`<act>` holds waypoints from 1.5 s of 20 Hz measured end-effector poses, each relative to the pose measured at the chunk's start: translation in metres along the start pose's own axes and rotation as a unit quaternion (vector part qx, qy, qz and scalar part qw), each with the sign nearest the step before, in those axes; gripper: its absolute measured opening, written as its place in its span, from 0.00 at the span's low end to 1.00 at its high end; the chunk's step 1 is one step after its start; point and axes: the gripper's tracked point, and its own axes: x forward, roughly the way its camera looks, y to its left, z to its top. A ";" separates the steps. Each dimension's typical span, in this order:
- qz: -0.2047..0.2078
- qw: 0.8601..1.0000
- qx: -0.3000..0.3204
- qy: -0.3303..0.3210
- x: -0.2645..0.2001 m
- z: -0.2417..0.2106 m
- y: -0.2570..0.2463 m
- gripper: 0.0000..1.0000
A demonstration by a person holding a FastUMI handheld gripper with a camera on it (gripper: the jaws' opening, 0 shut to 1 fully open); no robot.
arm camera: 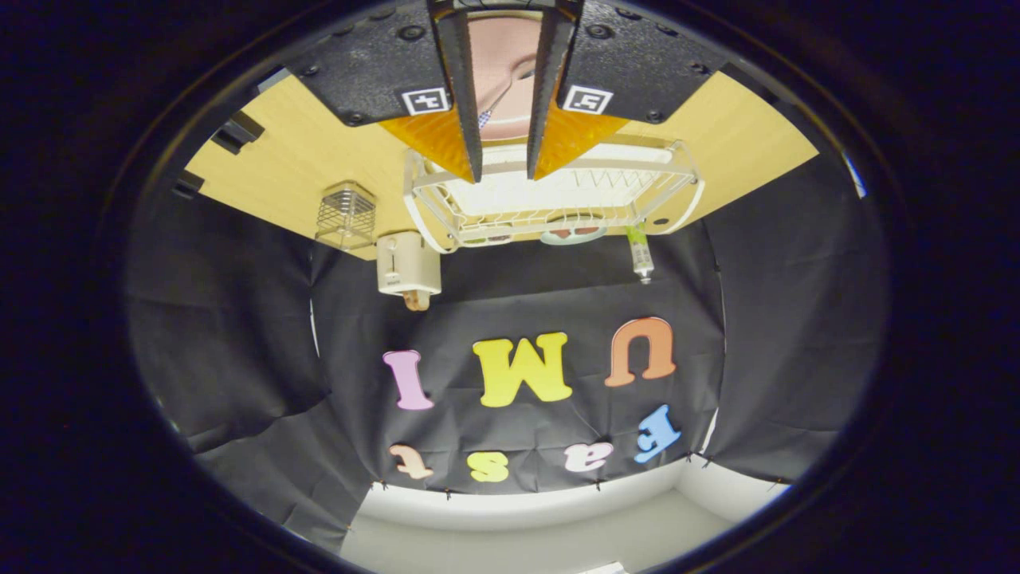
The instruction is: Take the plate from the dish rack, then take the spoon from the basket and place it into the plate.
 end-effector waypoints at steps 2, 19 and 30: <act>-0.008 1.000 0.002 -0.004 -0.005 0.006 -0.009 0.52; -0.015 0.999 -0.007 -0.052 -0.072 0.097 -0.090 1.00; -0.009 0.998 -0.013 -0.065 -0.102 0.113 -0.116 1.00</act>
